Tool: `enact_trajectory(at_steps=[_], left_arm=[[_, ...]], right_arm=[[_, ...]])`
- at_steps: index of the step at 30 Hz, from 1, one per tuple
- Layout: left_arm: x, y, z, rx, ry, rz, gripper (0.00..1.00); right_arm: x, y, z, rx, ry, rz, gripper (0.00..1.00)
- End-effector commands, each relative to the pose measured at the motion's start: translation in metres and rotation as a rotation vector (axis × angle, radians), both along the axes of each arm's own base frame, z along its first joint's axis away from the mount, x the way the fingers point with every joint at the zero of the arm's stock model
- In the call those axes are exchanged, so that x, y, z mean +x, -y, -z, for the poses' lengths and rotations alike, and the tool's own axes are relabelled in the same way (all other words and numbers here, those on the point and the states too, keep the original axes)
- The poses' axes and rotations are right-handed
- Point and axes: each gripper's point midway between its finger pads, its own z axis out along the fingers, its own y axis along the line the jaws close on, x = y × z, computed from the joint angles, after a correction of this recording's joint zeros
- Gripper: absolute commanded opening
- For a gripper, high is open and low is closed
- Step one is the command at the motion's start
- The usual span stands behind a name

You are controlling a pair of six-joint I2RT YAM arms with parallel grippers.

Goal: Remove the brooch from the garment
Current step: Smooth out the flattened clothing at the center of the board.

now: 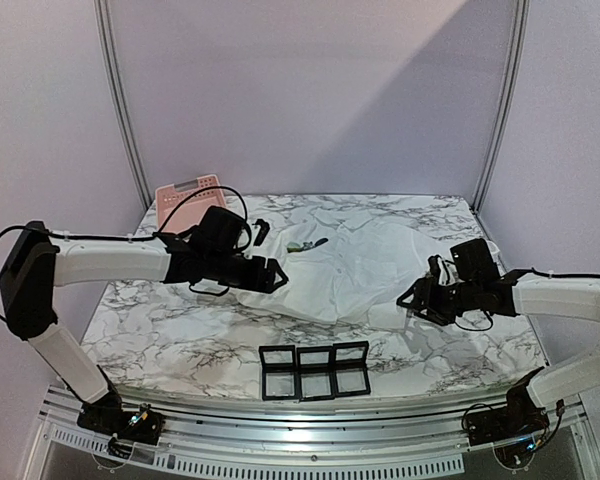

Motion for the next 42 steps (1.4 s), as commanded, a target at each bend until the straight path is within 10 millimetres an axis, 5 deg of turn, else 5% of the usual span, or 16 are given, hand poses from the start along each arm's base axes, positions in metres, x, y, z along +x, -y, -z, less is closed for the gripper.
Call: enact_trajectory(at_steps=[1,4,7,8,14,24,26,30,33,38,42], left_arm=[[-0.001,0.015,0.006,0.022,-0.001,0.039,0.72],[-0.003,0.017,0.014,0.053,-0.017,0.048,0.57],[-0.005,0.019,0.016,0.065,-0.013,0.04,0.28],[-0.009,0.023,0.015,0.058,-0.01,0.051,0.22],[-0.035,0.059,0.02,0.045,-0.031,0.155,0.01],[-0.068,0.098,0.016,0.052,-0.066,0.271,0.0],[-0.068,0.098,0.002,0.036,-0.046,0.276,0.1],[-0.055,0.086,-0.037,0.032,0.05,0.236,0.55],[-0.035,0.063,-0.05,0.069,0.105,0.159,0.73],[0.007,0.013,-0.02,0.157,0.052,-0.015,0.88],[0.014,0.001,-0.002,0.192,0.043,-0.046,0.96]], right_arm=[[0.007,-0.016,-0.003,0.019,0.018,-0.042,0.56],[0.009,-0.018,0.001,0.005,0.01,-0.047,0.37],[0.013,-0.009,0.003,-0.039,0.021,-0.005,0.03],[0.015,-0.004,0.003,-0.06,0.03,0.012,0.0],[0.029,0.025,-0.007,-0.21,0.087,0.107,0.0],[0.053,0.109,-0.004,-0.411,0.108,0.306,0.0],[0.052,0.121,-0.001,-0.459,0.099,0.332,0.0],[0.049,0.135,-0.005,-0.497,0.117,0.369,0.0],[0.051,0.138,-0.019,-0.484,0.15,0.387,0.05],[0.054,0.131,-0.044,-0.46,0.186,0.359,0.34],[0.053,0.121,-0.064,-0.473,0.23,0.325,0.7]])
